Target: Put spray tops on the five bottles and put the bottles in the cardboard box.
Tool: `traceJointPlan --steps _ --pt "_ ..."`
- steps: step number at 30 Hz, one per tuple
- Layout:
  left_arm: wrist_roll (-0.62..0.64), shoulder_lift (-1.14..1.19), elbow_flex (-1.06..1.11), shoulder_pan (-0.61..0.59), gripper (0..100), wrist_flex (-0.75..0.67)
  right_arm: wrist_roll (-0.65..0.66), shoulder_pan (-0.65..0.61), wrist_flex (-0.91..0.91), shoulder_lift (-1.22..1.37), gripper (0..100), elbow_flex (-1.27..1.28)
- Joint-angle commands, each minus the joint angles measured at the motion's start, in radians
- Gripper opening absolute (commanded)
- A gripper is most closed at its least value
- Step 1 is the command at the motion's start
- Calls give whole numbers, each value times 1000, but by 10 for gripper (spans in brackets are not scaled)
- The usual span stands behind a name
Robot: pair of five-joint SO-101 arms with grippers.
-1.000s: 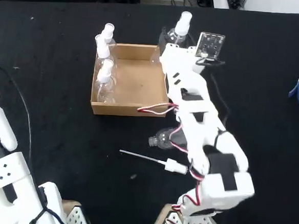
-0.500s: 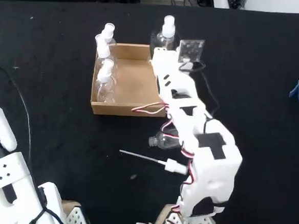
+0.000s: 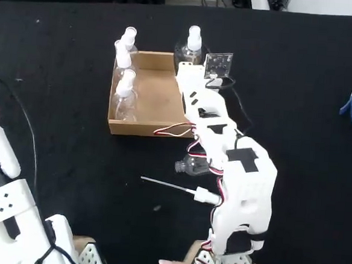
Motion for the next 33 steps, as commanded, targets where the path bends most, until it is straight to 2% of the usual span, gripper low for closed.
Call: traceJointPlan --steps 1,15,17,22,24,33 --pt "6 -5 -13 2 152 -20 12 -9 -32 5 11 -64" --pt "6 -5 -13 2 152 -20 14 -9 -34 58 14 -67" --pt "6 -5 -13 2 152 -20 29 -9 -29 61 50 -79" --pt "6 -5 -13 2 152 -20 52 -9 -29 62 261 -84" --pt "6 -5 -13 2 152 -20 52 -9 -29 62 305 -84" --pt "6 -5 -15 4 152 -20 60 -9 -34 56 314 -87"
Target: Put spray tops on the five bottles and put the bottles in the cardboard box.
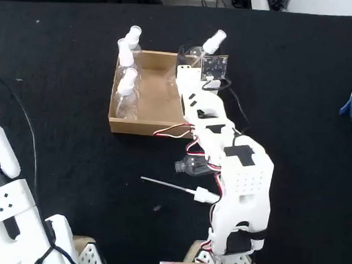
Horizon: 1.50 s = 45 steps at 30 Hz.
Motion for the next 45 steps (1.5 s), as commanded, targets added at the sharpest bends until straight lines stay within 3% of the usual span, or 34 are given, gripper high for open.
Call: traceJointPlan --steps 1,12,20,45 --pt "6 -5 -15 4 152 -20 12 -6 -18 -12 314 -53" --pt "6 -5 -15 4 152 -20 8 -6 -18 -12 304 -48" --pt "6 -5 -15 4 152 -20 15 -2 -20 -12 9 -54" --pt "6 -5 -15 4 152 -20 9 2 -17 -282 11 90"
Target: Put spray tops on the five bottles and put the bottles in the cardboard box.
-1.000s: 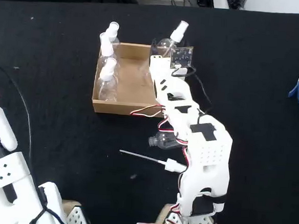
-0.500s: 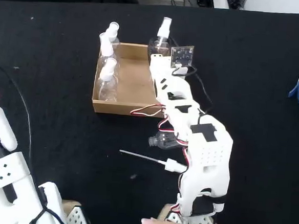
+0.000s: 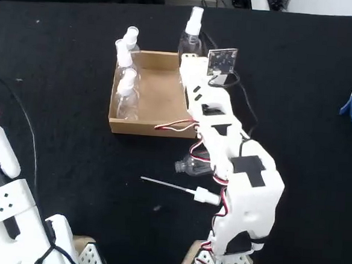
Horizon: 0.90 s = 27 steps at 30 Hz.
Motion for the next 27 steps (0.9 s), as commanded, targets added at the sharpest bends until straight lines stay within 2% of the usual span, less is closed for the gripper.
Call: traceJointPlan --steps 1,5,8,11,14,27 --pt "6 -5 -15 4 152 -20 2 -2 -20 -67 11 21" --pt "6 -5 -15 4 152 -20 2 -3 -74 -25 11 47" --pt "6 -5 -15 4 152 -20 17 -2 -261 39 11 71" --pt "6 -5 -15 4 152 -20 106 -8 -448 128 11 85" --pt "6 -5 -13 4 152 -20 141 -9 -552 222 11 39" --pt "6 -5 -13 8 152 -20 144 -25 -557 302 11 -28"
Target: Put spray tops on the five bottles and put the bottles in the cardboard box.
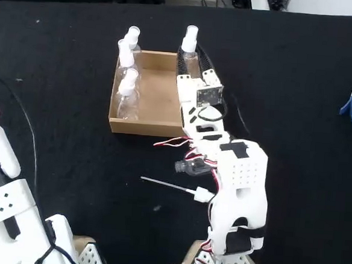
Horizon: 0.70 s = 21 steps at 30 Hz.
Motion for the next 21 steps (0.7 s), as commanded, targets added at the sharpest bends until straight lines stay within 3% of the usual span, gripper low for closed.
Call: traceJointPlan --steps 1,8,15,21 --pt "6 -5 -13 7 152 -20 5 -11 -21 -8 11 -50" --pt "6 -5 -13 5 152 -20 9 -14 -18 -8 15 -45" --pt "6 -5 -15 5 152 -20 3 -25 49 -13 219 -44" --pt "6 -5 -15 5 152 -20 3 -25 48 -15 232 -42"
